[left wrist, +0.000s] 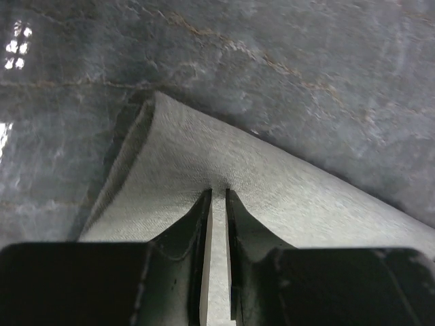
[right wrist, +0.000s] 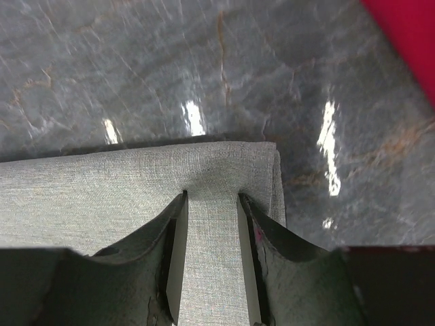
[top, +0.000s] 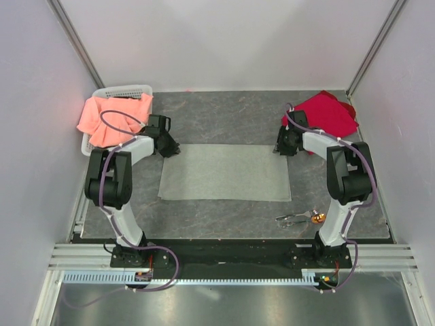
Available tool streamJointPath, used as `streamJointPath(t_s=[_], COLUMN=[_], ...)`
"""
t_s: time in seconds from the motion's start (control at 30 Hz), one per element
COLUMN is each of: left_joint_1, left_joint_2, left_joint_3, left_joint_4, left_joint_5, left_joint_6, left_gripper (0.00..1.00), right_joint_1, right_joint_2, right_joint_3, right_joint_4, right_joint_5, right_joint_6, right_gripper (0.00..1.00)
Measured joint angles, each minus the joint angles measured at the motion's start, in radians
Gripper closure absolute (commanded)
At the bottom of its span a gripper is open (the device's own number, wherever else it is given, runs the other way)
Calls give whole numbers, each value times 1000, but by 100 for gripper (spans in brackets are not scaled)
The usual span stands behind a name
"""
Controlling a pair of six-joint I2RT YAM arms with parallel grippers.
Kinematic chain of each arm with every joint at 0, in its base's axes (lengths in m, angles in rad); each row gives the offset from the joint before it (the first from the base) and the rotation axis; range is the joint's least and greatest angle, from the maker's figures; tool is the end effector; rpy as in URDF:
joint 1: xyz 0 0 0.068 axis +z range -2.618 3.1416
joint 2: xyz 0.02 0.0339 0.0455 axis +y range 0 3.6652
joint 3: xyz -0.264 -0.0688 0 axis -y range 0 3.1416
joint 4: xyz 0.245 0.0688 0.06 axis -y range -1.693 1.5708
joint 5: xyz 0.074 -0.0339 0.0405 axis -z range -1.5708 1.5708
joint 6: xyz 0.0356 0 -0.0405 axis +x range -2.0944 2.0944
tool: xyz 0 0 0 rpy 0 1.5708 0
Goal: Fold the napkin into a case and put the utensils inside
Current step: Smooth out the rectangle-folded napkin at the center of the board.
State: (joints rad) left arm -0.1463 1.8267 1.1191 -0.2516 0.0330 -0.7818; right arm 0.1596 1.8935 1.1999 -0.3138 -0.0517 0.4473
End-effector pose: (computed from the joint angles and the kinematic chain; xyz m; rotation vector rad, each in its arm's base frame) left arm 0.3707 -0.0558 0.1655 -0.7933 2.4549 -0.4026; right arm 0.3837 0.0636 0.1608 0.3540 2.5799 0.2894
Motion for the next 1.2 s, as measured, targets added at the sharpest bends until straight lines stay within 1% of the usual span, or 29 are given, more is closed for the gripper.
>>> streamJointPath(t_s=[0.1,0.23,0.33,0.43,0.53,0.57,0.63,0.67,0.77,0.87,1.0,1.2], left_joint_1=[5,8,4,-10,-47,-60,-99,-119,-165,-183,-174,-142], left_joint_2=[53,55,35,-11,-26,-26,-19,-10,50,126,217,241], left_joint_3=[26,26,4,-26,-30,-30,-30,-29,-9,13,45,57], left_joint_4=[-1,8,30,64,134,154,203,227,299,346,375,417], left_joint_5=[-2,18,40,87,144,158,192,210,261,291,301,317], left_joint_6=[0,0,0,0,-3,-5,-12,-19,-45,-69,-95,-111], left_gripper=[80,80,80,84,87,89,90,90,91,91,91,91], right_joint_1=[1,14,54,111,154,160,164,164,166,166,166,142], right_joint_2=[9,3,-19,-47,-50,-47,-38,-26,29,106,169,184], right_joint_3=[19,20,20,20,20,19,18,18,22,32,55,75], right_joint_4=[11,5,-2,9,59,79,130,172,254,304,331,369], right_joint_5=[23,48,61,51,-31,-63,-115,-146,-213,-264,-309,-347], right_joint_6=[-26,-44,-46,-31,14,34,73,99,142,170,185,184], right_gripper=[55,52,49,51,55,62,70,76,82,85,87,87])
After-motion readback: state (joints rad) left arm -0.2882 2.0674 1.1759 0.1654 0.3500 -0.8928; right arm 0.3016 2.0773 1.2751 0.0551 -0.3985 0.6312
